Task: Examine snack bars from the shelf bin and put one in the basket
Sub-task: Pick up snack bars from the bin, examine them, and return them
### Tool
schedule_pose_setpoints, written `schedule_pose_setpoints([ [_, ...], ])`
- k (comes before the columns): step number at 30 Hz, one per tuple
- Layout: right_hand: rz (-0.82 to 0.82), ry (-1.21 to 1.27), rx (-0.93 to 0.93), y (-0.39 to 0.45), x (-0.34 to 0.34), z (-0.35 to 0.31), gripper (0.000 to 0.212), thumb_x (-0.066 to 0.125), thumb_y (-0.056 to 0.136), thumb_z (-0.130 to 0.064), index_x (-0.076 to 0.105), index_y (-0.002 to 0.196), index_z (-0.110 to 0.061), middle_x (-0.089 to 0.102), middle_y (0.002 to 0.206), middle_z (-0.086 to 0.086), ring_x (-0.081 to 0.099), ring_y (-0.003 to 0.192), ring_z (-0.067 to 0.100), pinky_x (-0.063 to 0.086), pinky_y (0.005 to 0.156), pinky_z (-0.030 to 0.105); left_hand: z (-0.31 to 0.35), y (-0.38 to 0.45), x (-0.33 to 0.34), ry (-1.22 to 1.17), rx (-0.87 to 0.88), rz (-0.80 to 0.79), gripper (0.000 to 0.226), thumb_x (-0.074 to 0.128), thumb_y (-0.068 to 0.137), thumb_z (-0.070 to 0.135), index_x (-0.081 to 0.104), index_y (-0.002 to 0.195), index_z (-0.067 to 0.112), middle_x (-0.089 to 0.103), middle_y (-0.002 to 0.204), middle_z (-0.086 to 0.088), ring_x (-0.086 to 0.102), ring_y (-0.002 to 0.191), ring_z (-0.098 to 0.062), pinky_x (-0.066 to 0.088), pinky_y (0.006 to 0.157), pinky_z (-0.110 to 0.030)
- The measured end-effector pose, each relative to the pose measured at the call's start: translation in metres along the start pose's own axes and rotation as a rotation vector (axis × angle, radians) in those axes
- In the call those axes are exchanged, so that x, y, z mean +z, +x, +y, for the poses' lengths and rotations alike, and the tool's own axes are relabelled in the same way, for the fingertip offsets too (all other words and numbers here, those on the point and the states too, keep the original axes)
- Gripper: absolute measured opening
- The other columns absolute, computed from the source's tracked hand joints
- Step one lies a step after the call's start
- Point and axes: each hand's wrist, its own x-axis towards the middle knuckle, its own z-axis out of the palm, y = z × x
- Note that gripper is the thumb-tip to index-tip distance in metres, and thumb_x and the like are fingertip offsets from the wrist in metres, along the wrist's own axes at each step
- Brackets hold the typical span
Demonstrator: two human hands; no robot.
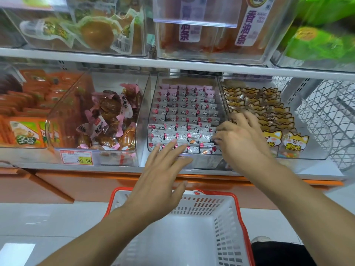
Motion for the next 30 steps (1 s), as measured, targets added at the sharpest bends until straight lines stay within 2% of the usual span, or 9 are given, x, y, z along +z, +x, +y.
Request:
schedule_pose_setpoints([
  [5,0.039,-0.052,0.056,0.013,0.006,-0.01,0.009,0.074,0.087,-0.013,0.078,0.095,-0.014,0.069,0.083,0.004,0.062,0.091,0.033,0.027,0.092,0.041,-0.003,0.001,0.004,0.026,-0.014,-0.017,0.046,0.066,0.09,0.036,0.056,0.135,0.032,0.031,0.162,0.007,0.005,0.155,-0.012,-0.005,0.126,-0.039],
  [8,-0.131,-0.06,0.09,0.017,0.014,-0.015,0.016,0.058,0.098,-0.022,0.073,0.101,-0.025,0.068,0.093,-0.005,0.054,0.101,0.024,0.023,0.092,0.038,-0.002,0.001,0.003,0.016,-0.019,-0.023,0.042,0.065,0.09,0.036,0.059,0.132,0.034,0.032,0.161,0.008,0.004,0.155,-0.011,-0.006,0.126,-0.038],
  [10,-0.144,-0.002,0.15,0.02,0.018,-0.013,0.014,0.056,0.099,-0.029,0.069,0.099,-0.03,0.07,0.096,-0.009,0.052,0.103,0.02,0.023,0.094,0.038,-0.003,0.0,0.002,0.006,-0.009,-0.016,0.041,0.066,0.09,0.034,0.06,0.13,0.033,0.034,0.16,0.008,0.005,0.155,-0.011,-0.007,0.125,-0.036],
  [13,-0.052,0.135,0.218,0.02,0.018,-0.016,0.007,0.062,0.096,-0.027,0.066,0.091,-0.027,0.071,0.089,-0.007,0.055,0.096,0.019,0.026,0.093,0.037,-0.004,-0.002,0.0,-0.02,-0.003,-0.005,0.04,0.067,0.089,0.03,0.062,0.129,0.032,0.035,0.16,0.008,0.005,0.154,-0.009,-0.008,0.125,-0.032],
  [17,0.175,0.476,0.398,0.017,0.008,-0.018,0.009,0.052,0.103,-0.024,0.051,0.094,-0.027,0.059,0.085,-0.009,0.04,0.083,0.006,0.031,0.084,0.034,-0.004,-0.003,-0.003,-0.079,-0.024,0.044,0.036,0.068,0.091,0.03,0.064,0.126,0.03,0.042,0.154,0.012,0.012,0.152,-0.005,-0.007,0.123,-0.025],
  [20,0.369,0.707,0.446,0.012,-0.012,-0.019,0.008,0.051,0.104,-0.022,0.05,0.099,-0.028,0.059,0.09,-0.014,0.054,0.082,0.007,0.044,0.074,0.026,0.0,-0.002,-0.006,-0.219,-0.112,0.16,0.032,0.067,0.091,0.03,0.064,0.123,0.032,0.053,0.137,0.02,0.031,0.141,0.001,0.014,0.118,-0.017],
  [23,0.516,0.884,0.476,0.003,-0.03,-0.027,0.013,0.054,0.104,-0.018,0.051,0.1,-0.03,0.062,0.094,-0.014,0.06,0.084,0.001,0.044,0.071,0.014,0.005,-0.001,-0.014,-0.468,-0.287,0.275,0.024,0.067,0.094,0.03,0.064,0.117,0.036,0.063,0.114,0.027,0.054,0.116,0.004,0.042,0.096,-0.009],
  [27,0.334,1.332,0.762,-0.009,-0.031,-0.047,0.01,0.054,0.104,-0.016,0.057,0.095,-0.02,0.067,0.071,-0.012,0.063,0.069,0.0,0.054,0.073,0.022,0.007,0.002,-0.021,-0.917,-0.479,0.267,0.029,0.067,0.088,0.043,0.065,0.116,0.037,0.071,0.104,0.016,0.069,0.097,-0.007,0.054,0.084,-0.018],
  [30,0.17,1.707,1.012,-0.015,-0.025,-0.057,0.009,0.057,0.101,-0.013,0.064,0.098,-0.008,0.078,0.088,0.002,0.075,0.086,0.014,0.06,0.077,0.026,0.004,0.003,-0.022,-1.06,-0.545,0.321,0.021,0.066,0.089,0.036,0.074,0.108,0.031,0.076,0.093,0.002,0.073,0.085,-0.011,0.055,0.076,-0.017],
])
